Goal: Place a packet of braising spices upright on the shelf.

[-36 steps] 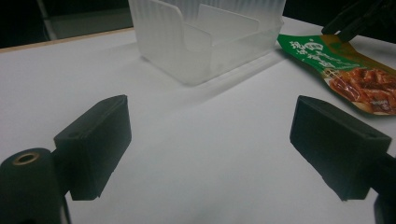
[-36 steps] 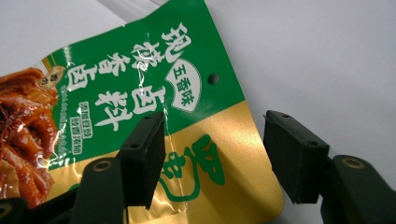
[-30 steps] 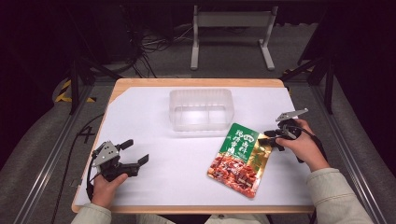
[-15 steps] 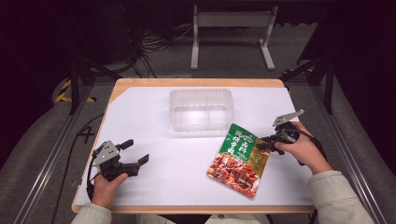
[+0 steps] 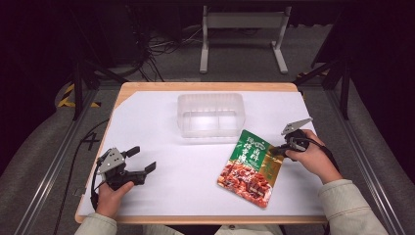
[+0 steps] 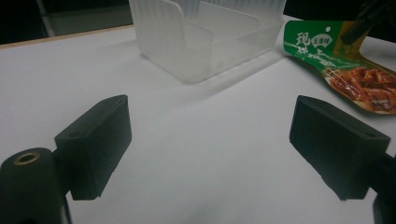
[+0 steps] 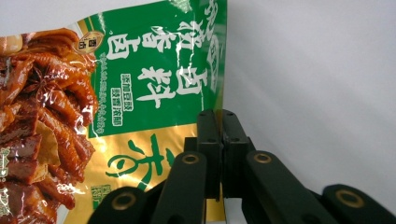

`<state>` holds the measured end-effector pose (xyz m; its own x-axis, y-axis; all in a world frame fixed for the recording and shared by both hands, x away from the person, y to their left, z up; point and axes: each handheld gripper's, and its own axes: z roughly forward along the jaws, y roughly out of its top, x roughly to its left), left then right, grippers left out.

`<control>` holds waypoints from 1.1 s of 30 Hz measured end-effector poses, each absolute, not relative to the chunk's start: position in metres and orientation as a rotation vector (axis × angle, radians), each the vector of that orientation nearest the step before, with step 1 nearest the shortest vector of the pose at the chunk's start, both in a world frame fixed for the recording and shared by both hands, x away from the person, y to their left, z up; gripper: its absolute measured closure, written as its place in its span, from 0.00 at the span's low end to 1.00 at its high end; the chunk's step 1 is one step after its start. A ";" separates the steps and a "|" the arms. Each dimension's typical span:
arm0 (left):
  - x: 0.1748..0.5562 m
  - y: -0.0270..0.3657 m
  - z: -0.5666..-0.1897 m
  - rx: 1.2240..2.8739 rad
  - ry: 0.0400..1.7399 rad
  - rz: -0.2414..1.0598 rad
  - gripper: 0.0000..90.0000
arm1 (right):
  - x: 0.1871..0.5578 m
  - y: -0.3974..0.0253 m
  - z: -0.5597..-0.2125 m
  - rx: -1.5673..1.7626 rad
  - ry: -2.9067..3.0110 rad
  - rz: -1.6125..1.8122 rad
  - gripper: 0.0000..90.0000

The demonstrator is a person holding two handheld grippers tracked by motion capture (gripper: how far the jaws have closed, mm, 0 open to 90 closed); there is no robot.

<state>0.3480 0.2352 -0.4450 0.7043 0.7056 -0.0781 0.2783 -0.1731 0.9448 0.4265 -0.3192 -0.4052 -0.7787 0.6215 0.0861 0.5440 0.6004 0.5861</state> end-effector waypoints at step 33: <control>0.350 0.233 -0.445 1.761 0.781 0.452 0.15 | 0.383 -0.318 -0.307 1.048 2.617 1.307 1.00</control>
